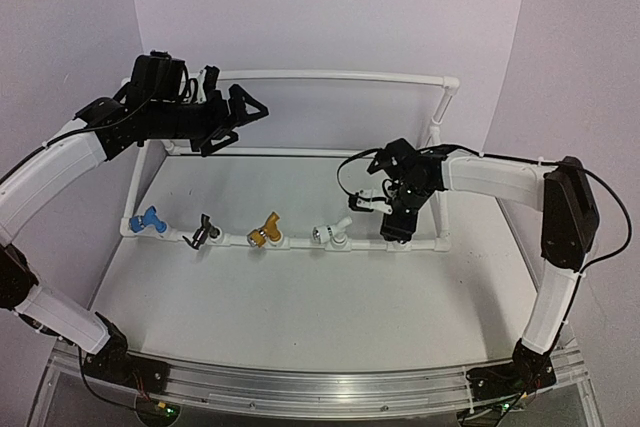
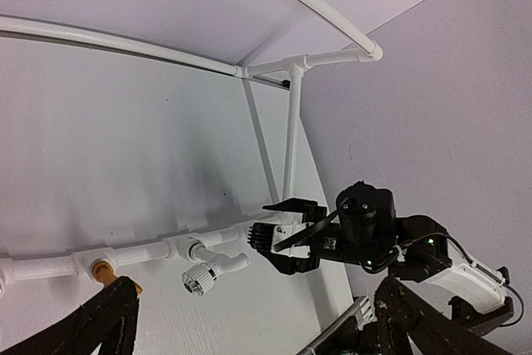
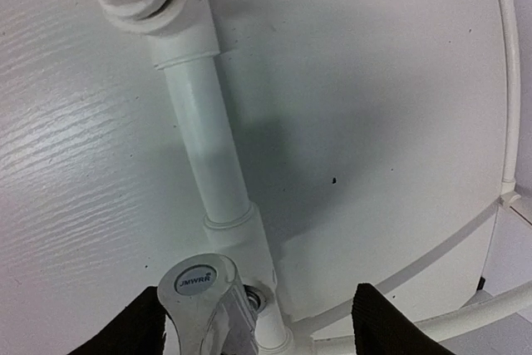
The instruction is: Install the water faucets
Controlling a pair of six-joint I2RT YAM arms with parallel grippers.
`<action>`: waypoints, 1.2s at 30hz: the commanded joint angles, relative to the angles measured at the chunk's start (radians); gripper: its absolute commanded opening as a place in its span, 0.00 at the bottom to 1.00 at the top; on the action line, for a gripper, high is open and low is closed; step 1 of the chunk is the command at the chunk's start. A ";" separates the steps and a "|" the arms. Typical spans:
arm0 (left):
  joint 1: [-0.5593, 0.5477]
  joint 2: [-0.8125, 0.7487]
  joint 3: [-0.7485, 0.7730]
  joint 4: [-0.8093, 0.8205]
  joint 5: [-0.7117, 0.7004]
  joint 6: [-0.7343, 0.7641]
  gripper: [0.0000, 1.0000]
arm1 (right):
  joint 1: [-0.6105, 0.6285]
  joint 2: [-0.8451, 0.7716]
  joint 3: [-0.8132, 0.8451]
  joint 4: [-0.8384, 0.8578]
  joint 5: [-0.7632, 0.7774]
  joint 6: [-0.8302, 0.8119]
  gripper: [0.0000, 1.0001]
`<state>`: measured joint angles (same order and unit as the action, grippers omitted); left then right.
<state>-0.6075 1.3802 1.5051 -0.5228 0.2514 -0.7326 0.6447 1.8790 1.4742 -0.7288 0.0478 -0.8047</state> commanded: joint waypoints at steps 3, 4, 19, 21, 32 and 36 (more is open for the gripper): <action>0.005 -0.009 0.033 0.024 0.000 0.006 0.98 | -0.014 -0.041 0.030 0.080 -0.009 0.007 0.76; 0.004 -0.009 0.033 0.024 0.000 0.006 0.98 | -0.014 -0.038 0.028 0.086 -0.003 -0.001 0.77; 0.005 -0.017 0.032 0.018 -0.005 0.008 0.98 | -0.028 0.008 0.101 0.106 0.101 0.056 0.74; 0.005 -0.015 0.033 0.018 -0.004 0.008 0.98 | -0.032 0.007 0.097 0.103 0.114 0.052 0.74; 0.005 -0.012 0.033 0.019 0.000 0.009 0.98 | -0.071 -0.019 0.057 0.097 0.156 -0.005 0.72; 0.005 -0.013 0.033 0.020 0.000 0.009 0.98 | -0.081 -0.033 0.038 0.085 0.169 -0.025 0.70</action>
<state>-0.6075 1.3800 1.5051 -0.5228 0.2512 -0.7322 0.5782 1.8774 1.5365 -0.6277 0.1705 -0.8017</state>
